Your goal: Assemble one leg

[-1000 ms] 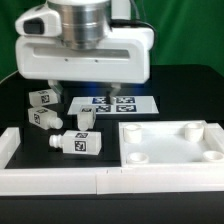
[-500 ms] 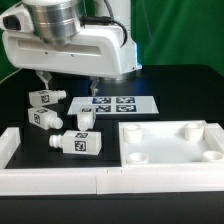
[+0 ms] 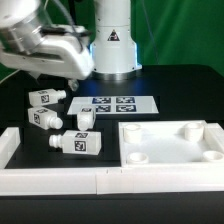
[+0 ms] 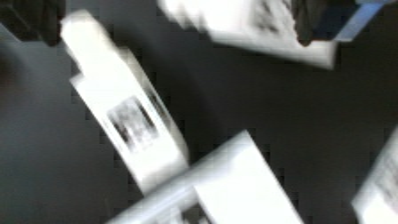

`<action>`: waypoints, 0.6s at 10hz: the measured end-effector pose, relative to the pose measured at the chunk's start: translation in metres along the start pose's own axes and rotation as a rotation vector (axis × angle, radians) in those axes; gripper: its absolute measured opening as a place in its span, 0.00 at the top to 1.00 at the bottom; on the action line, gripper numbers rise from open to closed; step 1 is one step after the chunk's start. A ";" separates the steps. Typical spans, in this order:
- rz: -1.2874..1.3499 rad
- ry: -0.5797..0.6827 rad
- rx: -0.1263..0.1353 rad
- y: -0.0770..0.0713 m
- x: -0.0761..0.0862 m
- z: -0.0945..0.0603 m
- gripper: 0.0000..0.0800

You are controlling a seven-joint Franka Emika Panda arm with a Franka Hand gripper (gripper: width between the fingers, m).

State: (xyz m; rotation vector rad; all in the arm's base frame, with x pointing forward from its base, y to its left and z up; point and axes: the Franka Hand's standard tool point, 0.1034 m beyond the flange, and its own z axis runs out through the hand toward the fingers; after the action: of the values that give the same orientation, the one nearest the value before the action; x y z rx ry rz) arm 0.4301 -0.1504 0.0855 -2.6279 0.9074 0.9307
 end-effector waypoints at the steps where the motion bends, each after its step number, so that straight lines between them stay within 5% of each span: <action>1: -0.001 -0.005 -0.004 -0.001 0.009 -0.006 0.19; 4: 0.025 -0.193 -0.022 0.009 0.006 0.002 0.19; 5: 0.051 -0.205 0.002 0.021 0.011 0.006 0.19; 6: 0.107 -0.231 0.034 0.049 0.007 0.016 0.19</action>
Offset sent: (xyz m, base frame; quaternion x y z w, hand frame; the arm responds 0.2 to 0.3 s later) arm 0.0000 0.0000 0.0000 0.0000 -0.1938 0.0000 0.9810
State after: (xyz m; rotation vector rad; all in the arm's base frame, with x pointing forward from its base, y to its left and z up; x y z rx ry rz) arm 0.3962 -0.1867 0.0685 -2.3991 1.0018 1.2044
